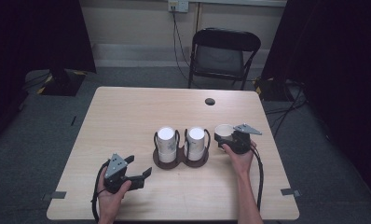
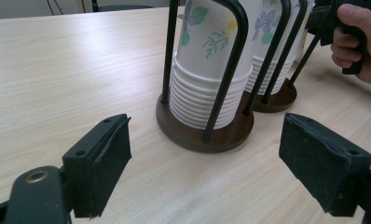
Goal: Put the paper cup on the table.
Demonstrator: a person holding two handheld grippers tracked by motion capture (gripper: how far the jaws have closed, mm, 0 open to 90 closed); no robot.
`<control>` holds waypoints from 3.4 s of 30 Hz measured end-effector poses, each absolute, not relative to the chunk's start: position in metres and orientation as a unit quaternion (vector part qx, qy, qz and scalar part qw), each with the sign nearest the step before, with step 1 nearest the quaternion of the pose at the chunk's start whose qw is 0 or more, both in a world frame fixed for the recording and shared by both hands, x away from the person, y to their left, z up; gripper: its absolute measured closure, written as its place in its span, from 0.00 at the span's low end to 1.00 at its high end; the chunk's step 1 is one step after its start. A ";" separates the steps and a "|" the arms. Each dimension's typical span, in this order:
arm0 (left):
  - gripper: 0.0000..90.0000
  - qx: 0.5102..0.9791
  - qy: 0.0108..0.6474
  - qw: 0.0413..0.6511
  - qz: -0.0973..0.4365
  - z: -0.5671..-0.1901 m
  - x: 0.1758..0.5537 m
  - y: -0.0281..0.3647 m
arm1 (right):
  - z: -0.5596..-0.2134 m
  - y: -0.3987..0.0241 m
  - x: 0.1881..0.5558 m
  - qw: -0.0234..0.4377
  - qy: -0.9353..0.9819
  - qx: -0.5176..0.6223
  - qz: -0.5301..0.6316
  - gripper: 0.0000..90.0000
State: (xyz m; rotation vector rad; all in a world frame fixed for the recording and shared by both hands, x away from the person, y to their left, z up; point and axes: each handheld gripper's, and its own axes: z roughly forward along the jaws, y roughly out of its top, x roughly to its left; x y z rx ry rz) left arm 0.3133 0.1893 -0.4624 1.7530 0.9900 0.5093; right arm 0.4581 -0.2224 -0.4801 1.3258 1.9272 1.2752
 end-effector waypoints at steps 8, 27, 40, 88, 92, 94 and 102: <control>0.18 0.722 0.418 0.509 0.213 -0.459 0.315 0.193 | -0.484 -0.223 0.455 0.252 0.716 0.477 0.443 0.28; 0.18 0.726 0.422 0.499 0.214 -0.461 0.319 0.188 | -0.494 -0.235 0.457 0.245 0.704 0.503 0.437 0.19; 0.18 0.726 0.418 0.501 0.218 -0.459 0.317 0.188 | -0.486 -0.233 0.445 0.249 0.709 0.510 0.419 0.19; 0.18 0.714 0.447 0.491 0.223 -0.470 0.310 0.202 | -0.457 -0.213 0.320 0.268 0.676 0.498 0.473 0.22; 0.18 0.714 0.447 0.490 0.223 -0.471 0.310 0.200 | -0.463 -0.210 0.309 0.270 0.673 0.503 0.470 0.22; 0.18 0.715 0.447 0.489 0.223 -0.472 0.310 0.201 | -0.463 -0.210 0.305 0.268 0.672 0.504 0.472 0.22; 0.18 0.712 0.458 0.484 0.222 -0.477 0.312 0.203 | -0.464 -0.213 0.306 0.273 0.674 0.508 0.462 0.19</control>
